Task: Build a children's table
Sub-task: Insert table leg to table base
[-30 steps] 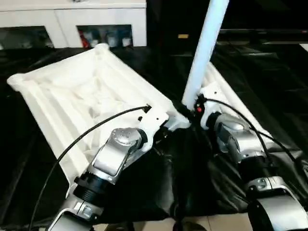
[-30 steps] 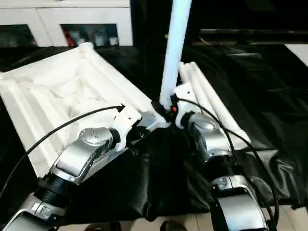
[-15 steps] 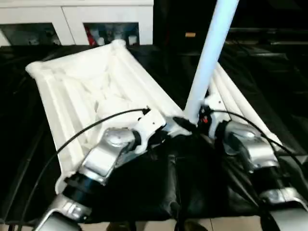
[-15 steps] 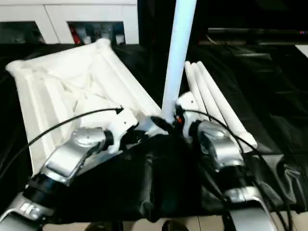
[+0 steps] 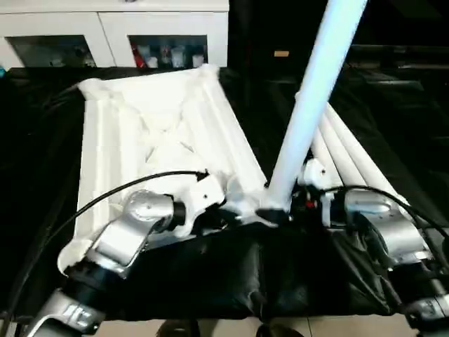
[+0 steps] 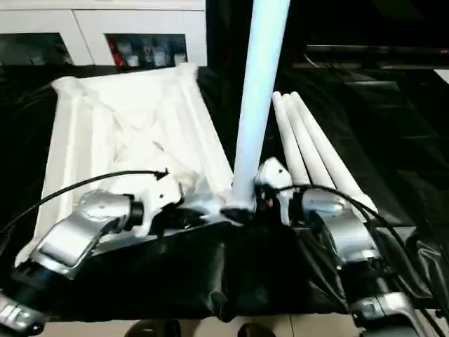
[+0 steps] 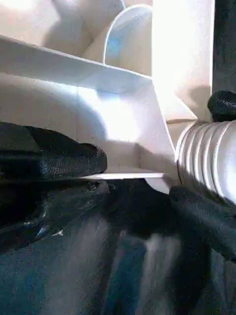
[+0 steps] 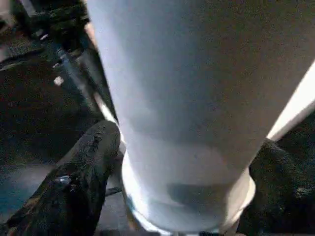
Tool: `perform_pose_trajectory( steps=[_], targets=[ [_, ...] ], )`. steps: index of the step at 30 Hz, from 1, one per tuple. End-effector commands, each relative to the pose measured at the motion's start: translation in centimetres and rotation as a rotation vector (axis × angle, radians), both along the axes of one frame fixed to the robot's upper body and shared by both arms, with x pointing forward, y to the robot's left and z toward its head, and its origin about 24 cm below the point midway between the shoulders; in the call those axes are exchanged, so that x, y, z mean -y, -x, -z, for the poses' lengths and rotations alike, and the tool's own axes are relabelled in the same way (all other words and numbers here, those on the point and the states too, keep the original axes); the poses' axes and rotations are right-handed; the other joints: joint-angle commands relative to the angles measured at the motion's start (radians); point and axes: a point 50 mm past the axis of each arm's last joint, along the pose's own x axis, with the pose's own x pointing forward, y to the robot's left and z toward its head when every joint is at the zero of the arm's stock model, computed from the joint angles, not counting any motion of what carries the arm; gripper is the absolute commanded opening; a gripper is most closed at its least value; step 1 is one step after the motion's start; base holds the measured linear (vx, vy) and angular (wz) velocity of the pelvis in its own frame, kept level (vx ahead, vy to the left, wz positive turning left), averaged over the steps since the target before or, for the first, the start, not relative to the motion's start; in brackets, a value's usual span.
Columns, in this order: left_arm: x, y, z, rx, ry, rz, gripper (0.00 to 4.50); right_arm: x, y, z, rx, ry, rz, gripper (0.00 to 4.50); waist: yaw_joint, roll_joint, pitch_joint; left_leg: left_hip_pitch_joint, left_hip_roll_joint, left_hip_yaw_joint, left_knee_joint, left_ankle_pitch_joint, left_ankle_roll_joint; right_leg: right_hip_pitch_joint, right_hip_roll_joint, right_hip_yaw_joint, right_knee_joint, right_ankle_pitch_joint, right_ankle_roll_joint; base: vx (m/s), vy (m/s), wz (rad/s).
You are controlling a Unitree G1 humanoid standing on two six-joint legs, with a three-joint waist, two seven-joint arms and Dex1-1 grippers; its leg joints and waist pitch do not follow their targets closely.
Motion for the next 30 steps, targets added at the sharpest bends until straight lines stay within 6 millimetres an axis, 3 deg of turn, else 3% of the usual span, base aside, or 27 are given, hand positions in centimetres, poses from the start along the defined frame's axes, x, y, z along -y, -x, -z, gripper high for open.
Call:
perform_pose_trajectory(
  steps=[1,4,5,9,17,21,22,23,24,25,26,27,30],
  targets=[
    [1.7,0.9,-1.5,0.034,0.087,0.135,0.0,-1.3,0.9,0.2,-0.021,-0.009,-0.1,3.56,-0.002,-0.006,-0.081,0.028,0.093,-0.037,-0.065,-0.145,0.088,0.05,-0.099,0.053,-0.065,-0.109,-0.28,0.0,0.0,0.0],
    [1.4,1.0,-1.4,0.021,0.09,0.139,0.0,-1.3,1.3,0.4,-0.039,0.006,-0.131,3.34,0.0,-0.007,-0.084,0.029,0.092,-0.036,-0.064,-0.136,0.082,0.048,-0.096,0.053,-0.062,-0.103,-0.279,0.0,0.0,0.0],
    [1.3,1.0,-1.4,0.018,0.091,0.139,0.0,-1.4,1.4,0.5,-0.049,0.009,-0.14,3.13,0.0,-0.012,-0.086,0.03,0.092,-0.036,-0.062,-0.133,0.083,0.049,-0.096,0.052,-0.061,-0.104,-0.28,0.0,0.0,0.0],
    [1.1,1.1,-1.4,0.007,0.094,0.142,0.0,-1.6,1.7,0.7,-0.06,0.007,-0.158,2.87,0.001,-0.01,-0.088,0.028,0.091,-0.037,-0.06,-0.131,0.078,0.05,-0.098,0.052,-0.061,-0.119,-0.271,0.0,0.0,0.0],
    [0.8,1.0,-1.2,-0.006,0.095,0.122,0.0,-1.8,2.2,1.0,-0.093,0.001,-0.18,2.77,0.004,-0.011,-0.092,0.025,0.089,-0.036,-0.054,-0.099,0.098,0.051,-0.096,0.05,-0.054,-0.079,-0.273,0.0,0.0,0.0],
    [1.3,-0.5,-1.3,0.022,0.117,-0.028,0.0,-2.3,0.6,2.3,-0.06,0.035,0.034,2.76,0.0,-0.009,-0.089,0.024,0.087,-0.038,-0.055,-0.126,0.081,0.048,-0.097,0.05,-0.06,-0.132,-0.27,0.0,0.0,0.0],
    [1.7,-1.8,-1.4,0.053,0.126,-0.15,0.0,-2.8,-0.7,3.1,-0.04,0.053,0.185,2.76,-0.01,-0.008,-0.08,0.024,0.084,-0.038,-0.06,-0.173,0.048,0.044,-0.095,0.049,-0.069,-0.222,-0.257,0.0,0.0,0.0],
    [1.7,-1.9,-1.4,0.055,0.127,-0.161,0.0,-2.8,-0.8,3.1,-0.04,0.054,0.198,2.76,-0.01,-0.008,-0.08,0.024,0.084,-0.038,-0.06,-0.173,0.048,0.044,-0.095,0.049,-0.069,-0.222,-0.257,0.0,0.0,0.0],
    [1.9,-2.7,-1.4,0.075,0.132,-0.242,0.0,-3.3,-1.6,3.5,-0.041,0.045,0.295,2.76,-0.023,-0.013,-0.076,0.023,0.078,-0.042,-0.064,-0.22,0.017,0.048,-0.097,0.047,-0.078,-0.318,-0.236,-0.056,0.006,-0.08],
    [1.9,-2.7,-1.4,0.075,0.132,-0.242,0.0,-3.3,-1.6,3.5,-0.041,0.045,0.295,2.76,-0.024,-0.012,-0.079,0.027,0.079,-0.045,-0.062,-0.233,0.0,0.048,-0.1,0.046,-0.078,-0.355,-0.223,-0.056,0.006,-0.08],
    [2.3,-3.6,-1.5,0.104,0.122,-0.347,0.0,-4.3,-2.5,3.8,-0.051,0.015,0.412,2.75,-0.029,-0.002,-0.077,0.031,0.079,-0.047,-0.063,-0.247,-0.009,0.044,-0.102,0.05,-0.087,-0.386,-0.202,0.0,0.0,0.0],
    [2.3,-3.6,-1.5,0.104,0.122,-0.347,0.0,-4.3,-2.5,3.8,-0.051,0.015,0.412,2.75,-0.035,-0.004,-0.077,0.032,0.078,-0.044,-0.063,-0.251,-0.009,0.039,-0.098,0.051,-0.089,-0.381,-0.203,0.0,0.0,0.0],
    [3.7,-3.9,-1.8,0.149,0.112,-0.427,0.0,-6.8,-3.3,4.1,-0.089,-0.049,0.564,2.75,-0.043,-0.004,-0.079,0.027,0.079,-0.048,-0.067,-0.253,-0.002,0.042,-0.096,0.049,-0.087,-0.346,-0.202,0.0,0.0,0.0]
  ],
)
